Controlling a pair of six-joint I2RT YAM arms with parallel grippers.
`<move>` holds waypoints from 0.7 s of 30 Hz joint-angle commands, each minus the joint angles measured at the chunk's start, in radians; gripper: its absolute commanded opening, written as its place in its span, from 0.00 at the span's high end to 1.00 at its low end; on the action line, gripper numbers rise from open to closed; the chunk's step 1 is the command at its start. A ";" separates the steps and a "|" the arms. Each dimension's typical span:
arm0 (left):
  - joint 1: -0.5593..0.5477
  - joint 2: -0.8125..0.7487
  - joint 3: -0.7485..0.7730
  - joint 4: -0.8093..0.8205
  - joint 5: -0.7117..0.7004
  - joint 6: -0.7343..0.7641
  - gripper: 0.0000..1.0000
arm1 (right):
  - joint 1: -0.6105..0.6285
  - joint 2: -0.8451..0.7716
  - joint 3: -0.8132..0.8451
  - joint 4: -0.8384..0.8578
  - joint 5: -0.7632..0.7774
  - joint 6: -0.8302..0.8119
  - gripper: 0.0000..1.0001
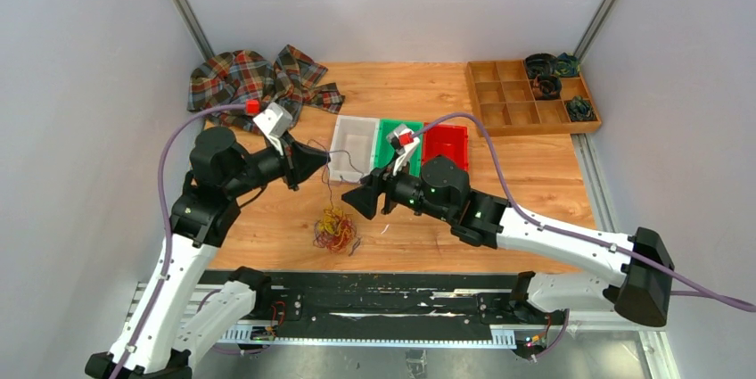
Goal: Untangle the cables
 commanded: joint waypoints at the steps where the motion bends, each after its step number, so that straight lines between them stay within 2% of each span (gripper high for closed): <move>1: -0.004 0.015 0.136 0.061 -0.022 -0.025 1.00 | -0.004 -0.035 -0.057 -0.077 0.054 -0.067 0.29; 4: -0.005 0.036 0.205 0.061 0.001 -0.049 1.00 | -0.004 -0.001 -0.060 -0.095 0.043 -0.097 0.22; 10: -0.004 0.071 0.309 0.027 0.051 -0.078 0.99 | -0.002 0.081 0.016 -0.026 0.040 -0.124 0.20; 15: -0.005 0.077 0.327 0.005 0.097 -0.102 1.00 | -0.002 0.132 0.091 0.028 0.093 -0.171 0.21; 21: -0.004 0.087 0.329 -0.007 0.124 -0.104 0.99 | 0.003 0.191 0.159 0.038 0.073 -0.185 0.23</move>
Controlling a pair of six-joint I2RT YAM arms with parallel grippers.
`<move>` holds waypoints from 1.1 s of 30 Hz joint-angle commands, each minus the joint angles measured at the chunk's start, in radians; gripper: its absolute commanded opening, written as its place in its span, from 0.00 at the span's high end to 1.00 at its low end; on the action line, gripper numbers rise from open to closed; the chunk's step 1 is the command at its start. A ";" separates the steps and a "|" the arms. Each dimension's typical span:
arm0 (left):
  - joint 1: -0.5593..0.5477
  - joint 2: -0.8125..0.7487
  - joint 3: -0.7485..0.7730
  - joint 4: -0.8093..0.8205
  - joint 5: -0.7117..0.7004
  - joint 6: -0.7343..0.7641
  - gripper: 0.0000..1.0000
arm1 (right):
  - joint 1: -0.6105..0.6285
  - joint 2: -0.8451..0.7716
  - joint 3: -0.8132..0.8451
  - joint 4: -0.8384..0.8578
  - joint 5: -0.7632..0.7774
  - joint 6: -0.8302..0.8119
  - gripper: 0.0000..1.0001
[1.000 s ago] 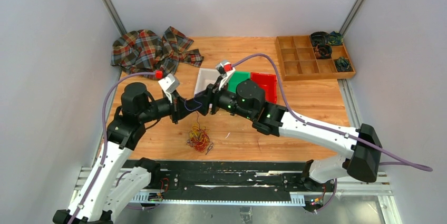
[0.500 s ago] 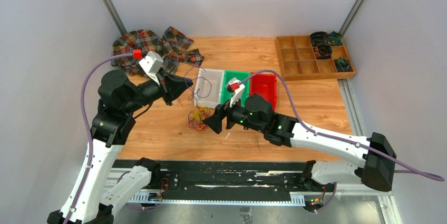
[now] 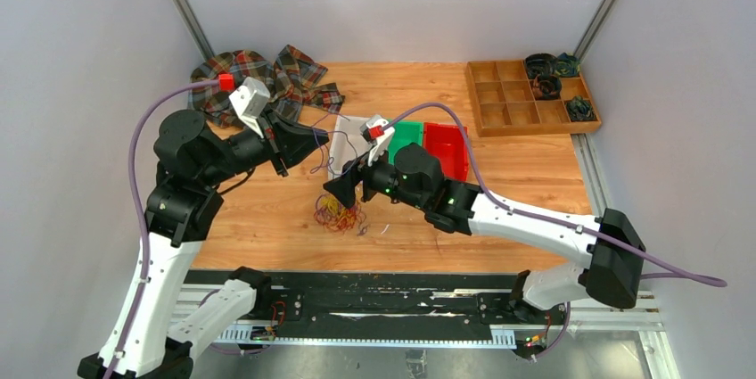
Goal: Untangle the cables
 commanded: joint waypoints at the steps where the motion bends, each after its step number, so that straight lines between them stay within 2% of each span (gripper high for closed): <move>1: -0.004 0.008 0.023 0.001 0.044 -0.020 0.99 | 0.005 0.041 0.057 0.047 -0.001 -0.028 0.25; 7: -0.006 0.011 0.051 0.012 0.062 -0.050 1.00 | 0.009 0.097 0.055 0.090 -0.033 0.027 0.38; 12: -0.005 0.013 0.086 0.019 0.098 -0.108 0.99 | 0.002 0.151 0.069 0.146 -0.097 0.091 0.59; 15: -0.005 0.014 0.115 0.020 0.108 -0.119 1.00 | -0.006 0.189 0.072 0.161 -0.127 0.127 0.68; 23: -0.004 0.056 0.241 0.065 0.099 -0.149 0.99 | -0.024 0.255 -0.013 0.213 -0.097 0.178 0.70; 33: -0.005 0.143 0.513 0.077 -0.021 -0.099 1.00 | -0.026 0.296 -0.158 0.266 -0.007 0.217 0.62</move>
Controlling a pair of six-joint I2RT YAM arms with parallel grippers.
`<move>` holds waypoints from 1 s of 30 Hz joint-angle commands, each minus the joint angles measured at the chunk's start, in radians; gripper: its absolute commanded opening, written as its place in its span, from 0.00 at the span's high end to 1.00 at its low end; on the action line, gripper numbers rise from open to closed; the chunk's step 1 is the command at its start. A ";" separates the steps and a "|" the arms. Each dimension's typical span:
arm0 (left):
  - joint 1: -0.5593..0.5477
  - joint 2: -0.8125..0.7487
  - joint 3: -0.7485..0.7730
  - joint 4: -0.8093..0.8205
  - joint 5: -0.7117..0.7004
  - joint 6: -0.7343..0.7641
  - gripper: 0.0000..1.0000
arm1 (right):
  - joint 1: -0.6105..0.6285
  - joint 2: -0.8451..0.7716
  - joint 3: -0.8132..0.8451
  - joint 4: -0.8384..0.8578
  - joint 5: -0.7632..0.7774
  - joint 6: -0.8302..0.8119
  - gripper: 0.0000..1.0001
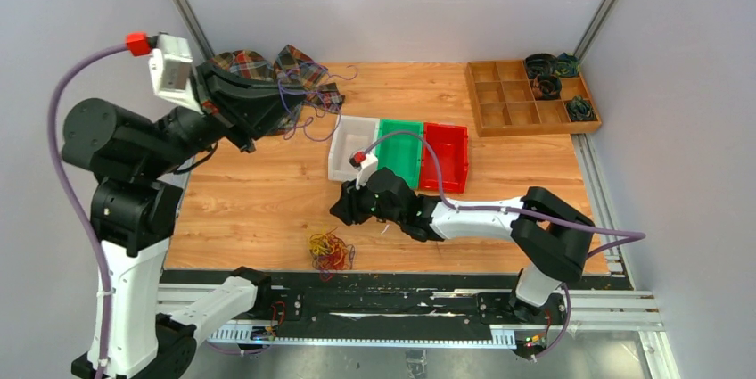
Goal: Untangle the cables
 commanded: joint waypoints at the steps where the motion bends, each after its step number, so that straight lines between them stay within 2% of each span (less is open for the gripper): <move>1: -0.005 0.029 0.119 0.038 -0.056 0.030 1.00 | -0.016 0.010 -0.046 0.051 0.052 0.032 0.61; 6: -0.005 0.058 0.186 0.024 -0.078 0.057 1.00 | -0.021 -0.018 -0.052 0.009 0.086 0.019 0.54; 12: -0.005 0.027 0.085 -0.021 -0.091 0.130 1.00 | -0.019 -0.158 -0.077 -0.075 0.046 -0.055 0.36; 17: -0.005 0.008 0.032 -0.054 -0.152 0.221 1.00 | 0.095 -0.166 -0.053 -0.197 0.025 -0.189 0.24; 22: -0.005 0.026 0.027 -0.119 -0.276 0.297 1.00 | 0.211 -0.025 0.092 -0.338 0.059 -0.286 0.21; 26: -0.005 0.020 -0.012 -0.142 -0.325 0.355 1.00 | 0.217 0.106 0.186 -0.418 0.087 -0.278 0.22; 30: -0.005 0.027 -0.023 -0.189 -0.339 0.396 1.00 | 0.203 0.169 0.207 -0.416 0.158 -0.272 0.27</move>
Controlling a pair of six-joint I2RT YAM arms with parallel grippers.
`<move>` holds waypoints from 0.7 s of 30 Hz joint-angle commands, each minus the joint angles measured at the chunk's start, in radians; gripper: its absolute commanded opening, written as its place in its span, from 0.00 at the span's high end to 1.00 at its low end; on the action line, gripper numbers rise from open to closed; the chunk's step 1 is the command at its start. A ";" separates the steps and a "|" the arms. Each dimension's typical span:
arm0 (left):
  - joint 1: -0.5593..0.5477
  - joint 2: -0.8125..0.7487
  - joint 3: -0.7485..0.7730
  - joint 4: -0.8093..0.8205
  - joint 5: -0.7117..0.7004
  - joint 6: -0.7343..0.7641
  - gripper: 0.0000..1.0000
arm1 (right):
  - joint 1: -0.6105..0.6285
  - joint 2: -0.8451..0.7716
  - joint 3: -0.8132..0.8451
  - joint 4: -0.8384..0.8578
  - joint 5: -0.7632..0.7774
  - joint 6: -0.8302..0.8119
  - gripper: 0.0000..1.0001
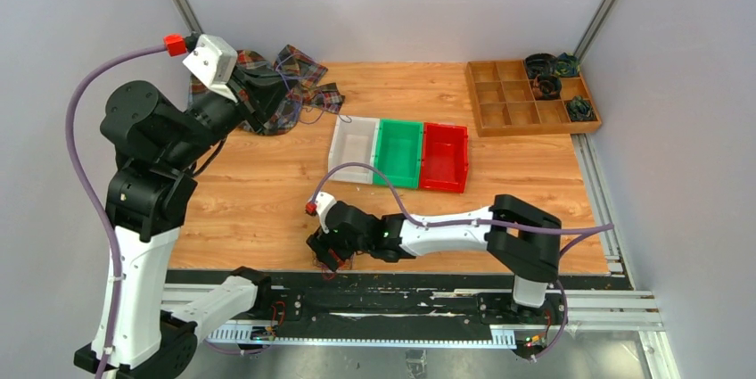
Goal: Untangle the cables
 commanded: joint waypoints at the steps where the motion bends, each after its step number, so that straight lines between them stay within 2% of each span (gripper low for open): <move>1: -0.005 -0.005 -0.023 -0.043 -0.048 0.065 1.00 | -0.028 0.040 0.024 -0.058 0.082 -0.012 0.28; 5: -0.004 -0.007 -0.038 -0.045 -0.038 0.054 0.99 | -0.055 0.033 0.003 -0.045 0.151 -0.001 0.33; 9: -0.005 0.007 -0.034 -0.047 -0.034 0.053 0.99 | -0.064 -0.023 -0.037 0.001 0.129 0.002 0.33; 15: -0.005 0.015 -0.075 -0.046 -0.017 0.037 0.99 | -0.075 -0.199 -0.121 0.010 0.060 0.016 0.22; 21: -0.006 0.030 -0.111 -0.045 0.008 0.015 0.99 | -0.176 -0.422 -0.230 0.017 -0.050 0.069 0.20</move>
